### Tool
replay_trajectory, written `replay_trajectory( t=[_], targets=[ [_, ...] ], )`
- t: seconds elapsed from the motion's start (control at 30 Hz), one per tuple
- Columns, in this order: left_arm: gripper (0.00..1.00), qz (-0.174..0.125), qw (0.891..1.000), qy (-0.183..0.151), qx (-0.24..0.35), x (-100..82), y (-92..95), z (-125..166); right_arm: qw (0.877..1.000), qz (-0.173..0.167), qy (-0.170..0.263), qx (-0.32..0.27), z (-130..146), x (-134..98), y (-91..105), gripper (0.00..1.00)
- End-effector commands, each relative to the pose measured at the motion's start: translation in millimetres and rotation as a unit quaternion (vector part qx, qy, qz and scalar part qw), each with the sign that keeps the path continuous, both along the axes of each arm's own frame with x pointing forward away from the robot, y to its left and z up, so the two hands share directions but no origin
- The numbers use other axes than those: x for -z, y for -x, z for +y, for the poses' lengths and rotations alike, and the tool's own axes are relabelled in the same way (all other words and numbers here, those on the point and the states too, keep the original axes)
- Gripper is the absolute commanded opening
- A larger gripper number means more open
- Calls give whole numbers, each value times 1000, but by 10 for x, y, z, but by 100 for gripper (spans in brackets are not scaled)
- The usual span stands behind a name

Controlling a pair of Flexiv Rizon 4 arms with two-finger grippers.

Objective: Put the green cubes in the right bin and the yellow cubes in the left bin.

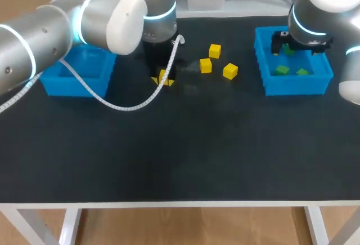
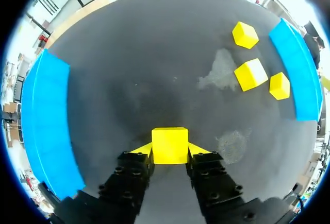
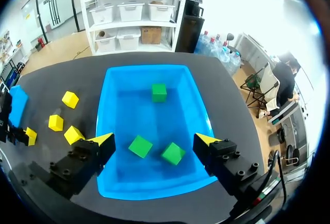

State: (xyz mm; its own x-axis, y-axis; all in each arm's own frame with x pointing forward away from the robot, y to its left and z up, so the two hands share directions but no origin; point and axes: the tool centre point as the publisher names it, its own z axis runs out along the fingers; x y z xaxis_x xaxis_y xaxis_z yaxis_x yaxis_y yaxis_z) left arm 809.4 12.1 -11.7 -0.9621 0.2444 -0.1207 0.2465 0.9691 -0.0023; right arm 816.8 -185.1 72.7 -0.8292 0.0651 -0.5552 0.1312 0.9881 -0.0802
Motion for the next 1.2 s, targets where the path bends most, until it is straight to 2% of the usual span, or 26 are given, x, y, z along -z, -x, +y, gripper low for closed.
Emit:
replay_trajectory(
  t=[0.03,0.1,0.23,0.37,0.43,0.57,0.67,0.77,0.8,0.83,0.9,1.0,1.1,1.2],
  targets=[
    [0,-40,999,15,-3,-199,164,207,1000,-5,0,1,-6,4,28,100],
    [0,-61,998,25,-6,-351,149,326,1000,-5,0,1,-6,4,28,100],
    [0,-106,991,73,-25,-720,81,607,1000,-5,0,1,-6,4,28,100],
    [0,-149,983,86,-60,-1026,-18,988,1000,-5,0,1,-6,4,28,100],
    [0,-163,980,81,-75,-1141,-40,1176,1000,-5,0,1,-6,4,28,100],
    [0,-168,977,64,-110,-1163,-84,1529,1000,-5,0,1,-6,4,28,100],
    [0,-160,978,43,-123,-1063,-81,1747,1000,-5,0,1,-6,4,28,100],
    [0,-137,982,32,-129,-910,-52,1899,1000,-5,0,1,-6,4,28,100],
    [15,-131,982,25,-133,-868,-46,1935,1000,-5,0,1,-6,4,28,100],
    [100,-126,983,29,-132,-829,-36,1958,1000,-5,0,1,-6,4,28,100],
    [100,-122,983,28,-133,-770,-12,1981,1000,-5,0,1,-6,4,28,100],
    [100,-121,984,29,-124,-795,-8,1963,1000,-5,0,1,-6,4,28,100],
    [100,-131,985,35,-103,-918,-60,1860,1000,-5,0,1,-6,4,28,100],
    [100,-137,988,50,-54,-1091,-116,1629,1000,-5,0,1,-6,4,28,100]
  ],
)
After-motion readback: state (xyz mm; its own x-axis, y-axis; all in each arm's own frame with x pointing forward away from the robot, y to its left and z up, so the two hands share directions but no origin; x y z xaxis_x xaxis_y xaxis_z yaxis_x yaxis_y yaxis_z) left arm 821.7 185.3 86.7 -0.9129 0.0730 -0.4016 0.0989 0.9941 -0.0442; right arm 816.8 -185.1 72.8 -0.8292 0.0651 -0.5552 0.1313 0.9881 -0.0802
